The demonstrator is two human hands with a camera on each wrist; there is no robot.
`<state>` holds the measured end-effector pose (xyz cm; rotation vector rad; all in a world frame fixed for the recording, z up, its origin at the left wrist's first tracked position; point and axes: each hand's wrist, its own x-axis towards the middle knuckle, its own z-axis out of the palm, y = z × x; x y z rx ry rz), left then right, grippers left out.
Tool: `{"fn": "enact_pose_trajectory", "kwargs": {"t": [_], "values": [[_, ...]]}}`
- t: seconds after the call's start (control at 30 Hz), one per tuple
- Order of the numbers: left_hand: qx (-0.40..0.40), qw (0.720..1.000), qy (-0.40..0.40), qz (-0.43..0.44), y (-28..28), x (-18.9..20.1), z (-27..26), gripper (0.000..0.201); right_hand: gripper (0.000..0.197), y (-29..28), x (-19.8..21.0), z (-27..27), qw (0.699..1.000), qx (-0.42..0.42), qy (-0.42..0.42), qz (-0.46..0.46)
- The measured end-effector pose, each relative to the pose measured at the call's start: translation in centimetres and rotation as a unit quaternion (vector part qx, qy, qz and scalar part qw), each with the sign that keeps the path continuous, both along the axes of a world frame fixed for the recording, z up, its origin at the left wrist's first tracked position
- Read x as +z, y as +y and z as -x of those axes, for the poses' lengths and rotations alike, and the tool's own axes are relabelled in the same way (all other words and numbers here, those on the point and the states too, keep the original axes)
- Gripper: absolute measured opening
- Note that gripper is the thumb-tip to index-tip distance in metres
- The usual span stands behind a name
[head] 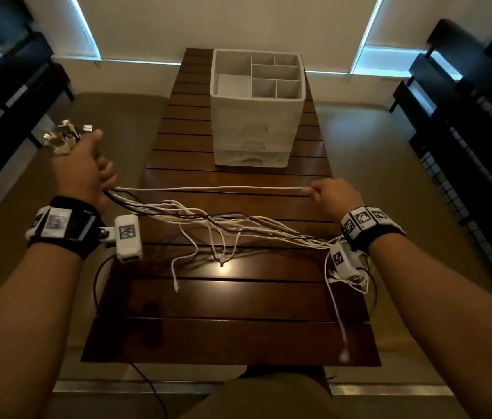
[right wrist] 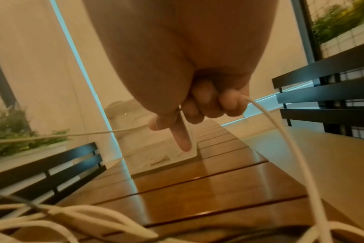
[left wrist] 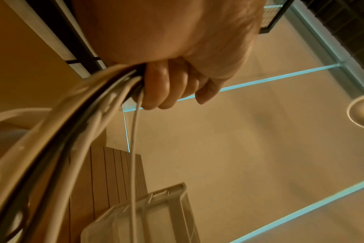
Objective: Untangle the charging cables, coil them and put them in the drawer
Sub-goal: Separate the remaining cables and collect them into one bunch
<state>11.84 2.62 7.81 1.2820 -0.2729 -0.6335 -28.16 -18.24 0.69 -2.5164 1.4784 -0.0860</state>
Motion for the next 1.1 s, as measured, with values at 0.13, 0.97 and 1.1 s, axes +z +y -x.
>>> {"fn": "enact_pose_trajectory", "kwargs": {"t": [0.13,0.97,1.1], "values": [[-0.023,1.000,-0.015,-0.006,-0.6,-0.5,2.8,0.049,0.026,2.2,-0.2,-3.0,0.995,0.041,0.083,-0.035],[-0.174,0.983,-0.050,-0.001,0.6,0.9,10.0,0.046,0.022,7.9,0.0,-7.3,0.991,0.136,0.004,-0.012],[-0.131,0.990,-0.047,-0.013,1.3,1.0,7.3,0.043,0.016,6.4,-2.0,-2.9,0.997,0.031,0.032,-0.055]]}}
